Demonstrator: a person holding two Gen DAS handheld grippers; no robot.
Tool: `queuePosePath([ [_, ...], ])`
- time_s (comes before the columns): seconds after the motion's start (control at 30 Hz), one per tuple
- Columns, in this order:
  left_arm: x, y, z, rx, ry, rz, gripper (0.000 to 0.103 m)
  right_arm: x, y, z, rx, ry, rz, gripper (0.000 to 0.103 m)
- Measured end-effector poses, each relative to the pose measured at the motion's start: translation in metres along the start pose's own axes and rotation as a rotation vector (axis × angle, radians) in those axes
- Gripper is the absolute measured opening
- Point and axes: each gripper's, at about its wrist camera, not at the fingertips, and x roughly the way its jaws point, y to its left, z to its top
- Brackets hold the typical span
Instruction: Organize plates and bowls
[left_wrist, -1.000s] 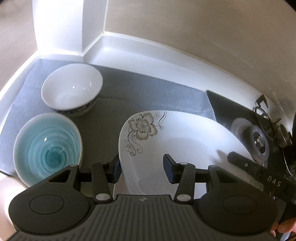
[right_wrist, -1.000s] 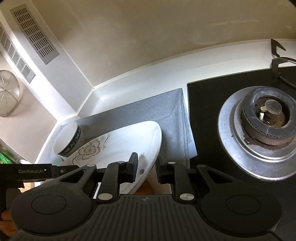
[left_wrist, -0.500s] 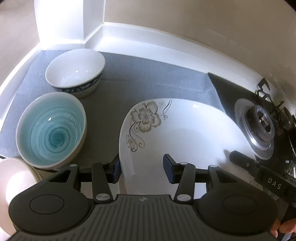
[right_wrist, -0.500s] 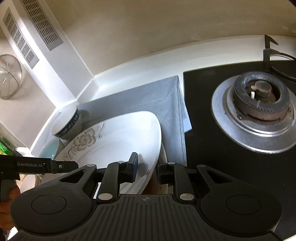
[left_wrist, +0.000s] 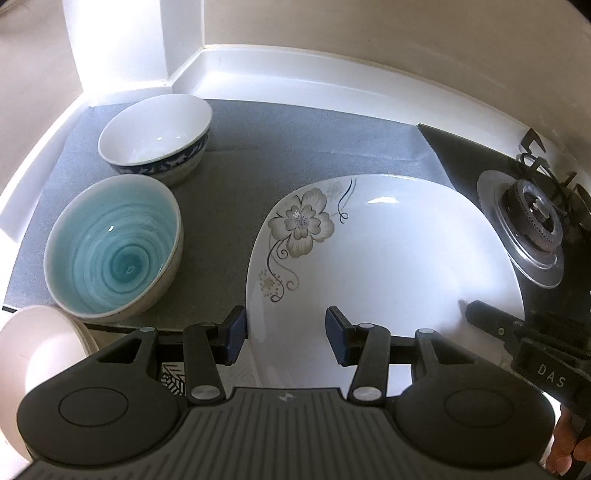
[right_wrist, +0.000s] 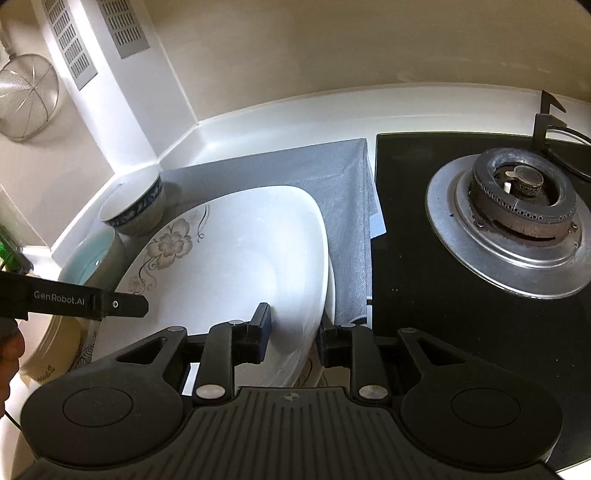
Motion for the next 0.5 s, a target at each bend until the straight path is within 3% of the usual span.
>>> queuePosePath([
  [0.3,-0.014,0.001,-0.004,0.000,-0.018,-0.025,0.054,-0.002,0.014,0.004,-0.089,0.035,-0.041,0.036],
  [0.33,-0.016,0.001,-0.004,0.002,-0.024,-0.025,0.057,-0.003,0.014,0.005,-0.087,0.035,-0.044,0.039],
  [0.4,-0.019,0.002,-0.004,0.002,-0.031,-0.020,0.061,-0.005,0.015,0.006,-0.102,0.021,-0.089,0.056],
  [0.5,-0.020,0.005,-0.004,-0.008,-0.029,-0.017,0.063,-0.011,0.016,0.011,-0.126,-0.016,-0.110,0.057],
])
